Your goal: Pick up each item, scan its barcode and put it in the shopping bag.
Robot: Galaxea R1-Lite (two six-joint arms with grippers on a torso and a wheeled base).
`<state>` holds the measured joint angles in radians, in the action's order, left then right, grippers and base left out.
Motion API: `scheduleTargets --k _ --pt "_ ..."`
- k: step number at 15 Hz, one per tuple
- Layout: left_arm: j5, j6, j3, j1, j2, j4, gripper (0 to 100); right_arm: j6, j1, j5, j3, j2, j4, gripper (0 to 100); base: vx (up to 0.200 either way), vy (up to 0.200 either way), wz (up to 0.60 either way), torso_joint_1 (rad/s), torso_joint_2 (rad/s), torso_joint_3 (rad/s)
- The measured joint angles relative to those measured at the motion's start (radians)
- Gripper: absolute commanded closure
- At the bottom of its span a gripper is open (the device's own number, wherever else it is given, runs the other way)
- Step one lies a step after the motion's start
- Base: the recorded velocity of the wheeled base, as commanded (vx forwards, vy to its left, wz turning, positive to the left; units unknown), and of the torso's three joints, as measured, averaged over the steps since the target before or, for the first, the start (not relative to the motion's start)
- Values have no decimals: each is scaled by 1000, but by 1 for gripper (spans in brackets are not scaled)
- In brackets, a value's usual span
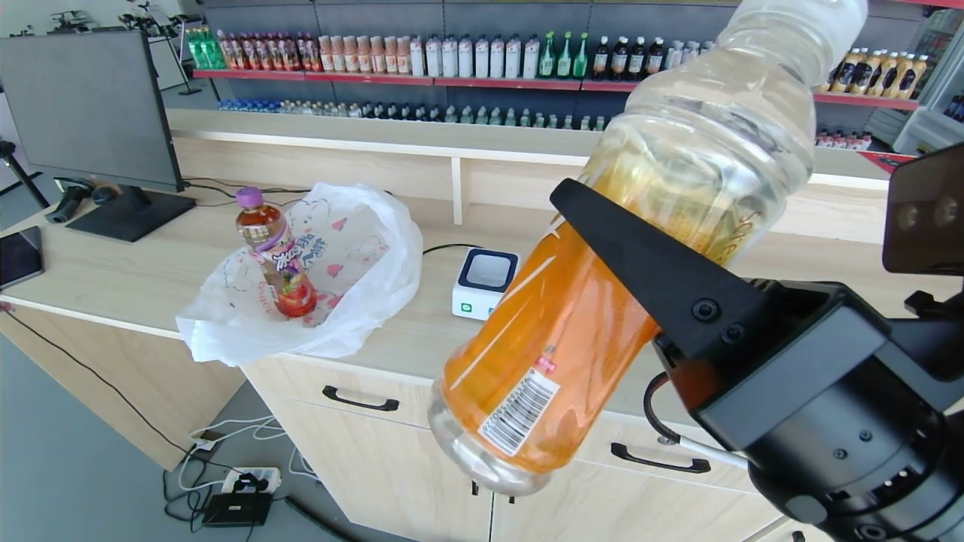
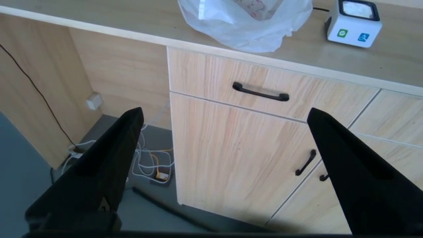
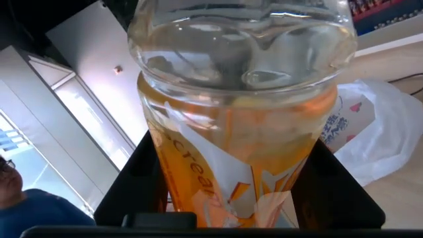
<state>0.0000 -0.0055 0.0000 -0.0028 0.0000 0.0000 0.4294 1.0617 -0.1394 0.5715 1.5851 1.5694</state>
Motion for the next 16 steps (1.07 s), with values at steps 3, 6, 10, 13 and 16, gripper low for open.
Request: scheduleTargets --k 3,6,10,13,16 --pt "0 0 0 -1 0 0 0 -9 -1 1 7 -3 0 100 0 0 0 0 0 0" --pt "0 0 0 -1 0 0 0 -31 -1 3 7 -1 0 100 0 0 0 0 0 0" --pt "0 0 0 0 0 0 0 -124 -51 21 18 12 -1 100 0 0 0 0 0 0" --pt "0 1 0 0 0 0 0 -209 -58 78 34 18 0 100 0 0 0 0 0 0" --pt "0 0 0 -1 0 0 0 -327 -77 93 -15 22 -1 100 0 0 0 0 0 0"
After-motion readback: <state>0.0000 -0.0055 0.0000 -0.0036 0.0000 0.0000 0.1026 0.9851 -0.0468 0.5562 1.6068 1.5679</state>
